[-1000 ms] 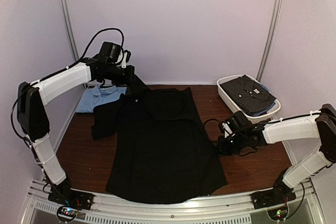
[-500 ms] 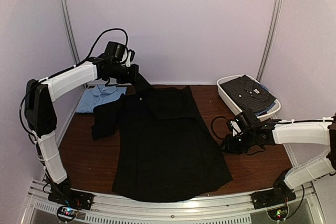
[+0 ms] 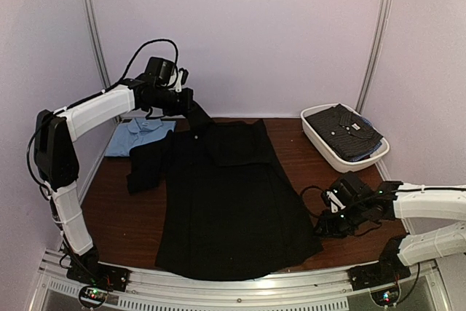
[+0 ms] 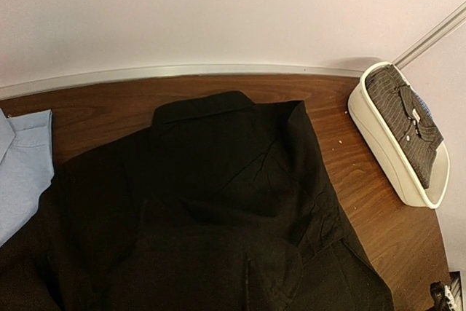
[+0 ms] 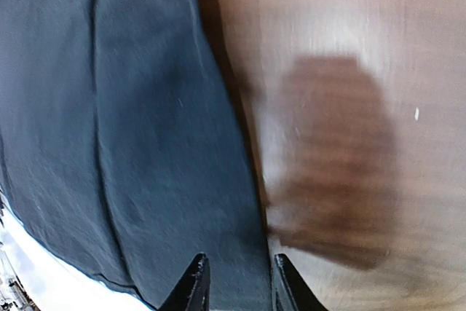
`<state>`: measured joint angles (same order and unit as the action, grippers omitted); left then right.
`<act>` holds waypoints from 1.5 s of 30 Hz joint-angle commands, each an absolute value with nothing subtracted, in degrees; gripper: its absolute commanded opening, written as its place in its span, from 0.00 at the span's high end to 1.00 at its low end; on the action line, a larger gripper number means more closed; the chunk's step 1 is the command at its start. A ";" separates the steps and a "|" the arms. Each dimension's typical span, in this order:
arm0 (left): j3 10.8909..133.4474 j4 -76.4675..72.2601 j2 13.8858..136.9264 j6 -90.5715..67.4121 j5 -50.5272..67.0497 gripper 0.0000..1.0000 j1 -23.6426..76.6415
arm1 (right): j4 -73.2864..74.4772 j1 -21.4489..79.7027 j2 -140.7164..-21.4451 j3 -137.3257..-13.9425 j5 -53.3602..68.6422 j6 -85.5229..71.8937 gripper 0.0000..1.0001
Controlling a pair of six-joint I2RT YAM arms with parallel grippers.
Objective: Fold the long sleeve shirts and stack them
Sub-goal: Move the flattened shirt to the center of the board, then pick up the flattened shirt from the center of the board.
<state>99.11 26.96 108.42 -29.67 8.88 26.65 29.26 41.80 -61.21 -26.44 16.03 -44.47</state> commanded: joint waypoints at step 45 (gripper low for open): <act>106.46 21.80 108.63 -29.01 9.02 1.00 24.17 | 28.98 52.21 -55.47 -32.30 14.19 -49.90 1.00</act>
